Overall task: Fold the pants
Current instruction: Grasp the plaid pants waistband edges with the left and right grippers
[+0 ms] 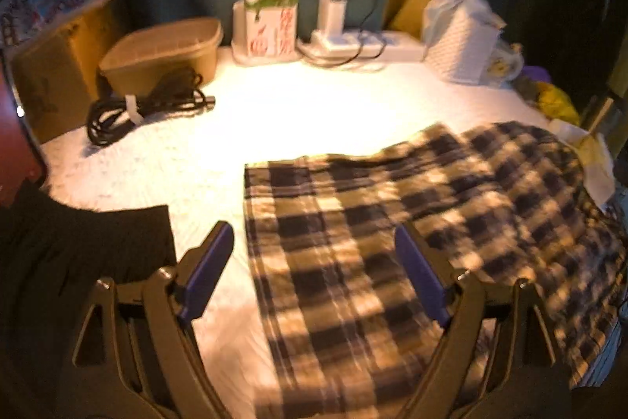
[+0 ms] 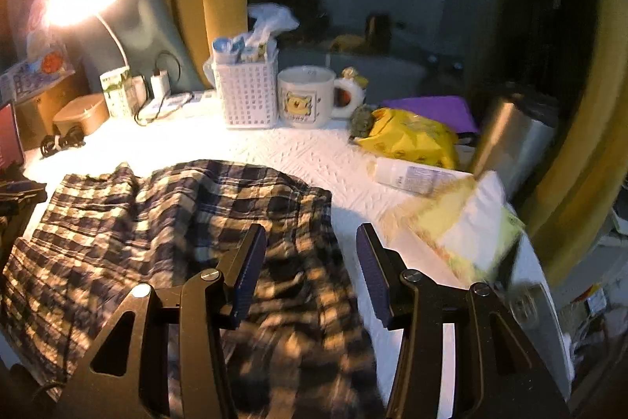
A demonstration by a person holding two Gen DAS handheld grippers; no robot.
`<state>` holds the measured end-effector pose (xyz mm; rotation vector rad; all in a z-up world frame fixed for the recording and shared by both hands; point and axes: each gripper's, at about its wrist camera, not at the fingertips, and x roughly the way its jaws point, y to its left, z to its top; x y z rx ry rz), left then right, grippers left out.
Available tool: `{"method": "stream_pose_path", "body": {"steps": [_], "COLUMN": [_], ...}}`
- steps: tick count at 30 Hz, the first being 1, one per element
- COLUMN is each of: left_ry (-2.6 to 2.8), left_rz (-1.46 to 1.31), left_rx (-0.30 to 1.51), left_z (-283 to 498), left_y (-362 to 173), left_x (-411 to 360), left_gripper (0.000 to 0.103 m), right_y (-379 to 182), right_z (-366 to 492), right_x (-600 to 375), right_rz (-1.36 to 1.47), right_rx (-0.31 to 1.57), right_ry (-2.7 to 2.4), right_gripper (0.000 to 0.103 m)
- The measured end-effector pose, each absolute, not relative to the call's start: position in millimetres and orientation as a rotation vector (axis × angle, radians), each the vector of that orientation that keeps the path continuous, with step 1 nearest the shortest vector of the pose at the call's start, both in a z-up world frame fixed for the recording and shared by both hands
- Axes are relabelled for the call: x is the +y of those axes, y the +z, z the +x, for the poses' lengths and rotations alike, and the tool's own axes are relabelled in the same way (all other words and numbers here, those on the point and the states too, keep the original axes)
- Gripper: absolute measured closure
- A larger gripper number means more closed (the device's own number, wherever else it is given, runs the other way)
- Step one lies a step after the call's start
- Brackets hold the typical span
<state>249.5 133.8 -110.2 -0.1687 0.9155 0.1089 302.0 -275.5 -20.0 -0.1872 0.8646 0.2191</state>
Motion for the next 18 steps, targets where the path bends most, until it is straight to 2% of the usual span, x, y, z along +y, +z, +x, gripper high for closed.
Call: {"method": "stream_pose_path", "body": {"steps": [8,11,14,15,17,18], "left_ry": [0.061,0.028,0.01,0.004,-0.005,-0.012], "left_rz": [-0.205,-0.123,-0.064,-0.046,-0.019,-0.021], "left_rx": [1.038,1.034,1.026,1.021,1.004,0.999], "left_z": [288,291,294,295,294,294], "left_y": [-139,-140,-141,-142,-141,-139], "left_x": [152,140,127,123,119,119], "left_gripper": [0.018,0.018,0.019,0.02,0.031,0.041], "right_y": [-39,-44,-63,-68,-77,-83], "right_z": [366,383,402,404,404,404], "right_x": [-276,-273,-273,-272,-267,-263], "right_rz": [-0.186,-0.186,-0.147,-0.131,-0.124,-0.131], "right_rx": [0.913,0.931,1.026,1.056,1.087,1.104], "right_ry": [0.213,0.253,0.287,0.298,0.328,0.346], "right_gripper": [0.052,0.052,0.052,0.052,0.052,0.052]}}
